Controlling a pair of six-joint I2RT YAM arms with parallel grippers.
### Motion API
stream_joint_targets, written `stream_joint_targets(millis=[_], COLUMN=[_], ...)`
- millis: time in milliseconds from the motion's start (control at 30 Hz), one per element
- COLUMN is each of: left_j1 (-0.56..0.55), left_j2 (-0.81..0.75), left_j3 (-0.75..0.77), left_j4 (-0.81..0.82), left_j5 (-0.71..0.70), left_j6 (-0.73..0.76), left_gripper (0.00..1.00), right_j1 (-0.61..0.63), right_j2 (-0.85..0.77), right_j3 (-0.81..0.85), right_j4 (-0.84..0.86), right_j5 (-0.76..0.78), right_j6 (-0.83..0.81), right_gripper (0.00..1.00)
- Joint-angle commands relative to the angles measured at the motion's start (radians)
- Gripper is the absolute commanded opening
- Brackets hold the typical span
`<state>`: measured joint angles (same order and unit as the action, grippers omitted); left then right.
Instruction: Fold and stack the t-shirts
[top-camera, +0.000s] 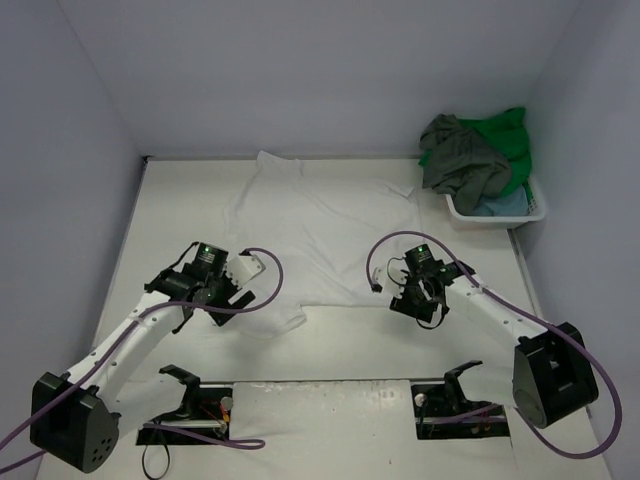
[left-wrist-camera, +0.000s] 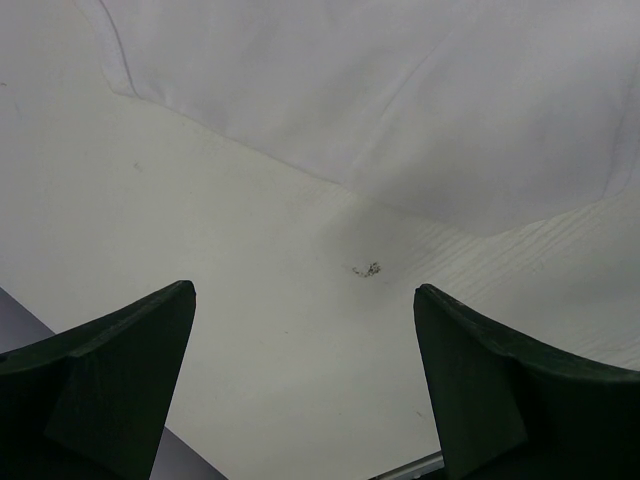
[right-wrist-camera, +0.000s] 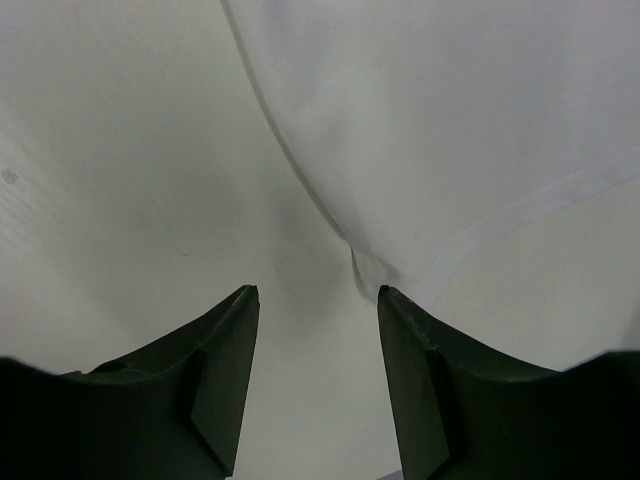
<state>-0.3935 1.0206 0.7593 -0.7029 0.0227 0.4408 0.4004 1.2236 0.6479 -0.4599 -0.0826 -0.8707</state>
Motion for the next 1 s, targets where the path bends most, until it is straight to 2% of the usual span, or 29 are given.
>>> stream_joint_targets(millis=[0,300,533,967], left_j1=[-0.007,-0.007,-0.007,-0.007], left_j2=[0.013,0.055,0.075,0.079], left_j3=[0.064,0.060,0.077,0.080], left_j4=[0.028,0.060,0.060,0.063], left_j5=[0.002,0.000,-0.007,-0.009], left_j6=[-0.002,-0.002,0.003,0.004], left_gripper=[0.84,0.85,0.85,0.85], right_j1=[-0.023,-0.103,-0.115,-0.118], right_j2=[0.019,0.091,0.120,0.053], right_j3=[0.007,0.032,0.041,0.061], right_j4=[0.003,0.036,0.047,0.033], right_j5=[0.012,-0.032,-0.046,-0.031], right_j6=[-0.039,-0.086,-0.102,-0.108], right_gripper=[0.48,0.48,0.48,0.49])
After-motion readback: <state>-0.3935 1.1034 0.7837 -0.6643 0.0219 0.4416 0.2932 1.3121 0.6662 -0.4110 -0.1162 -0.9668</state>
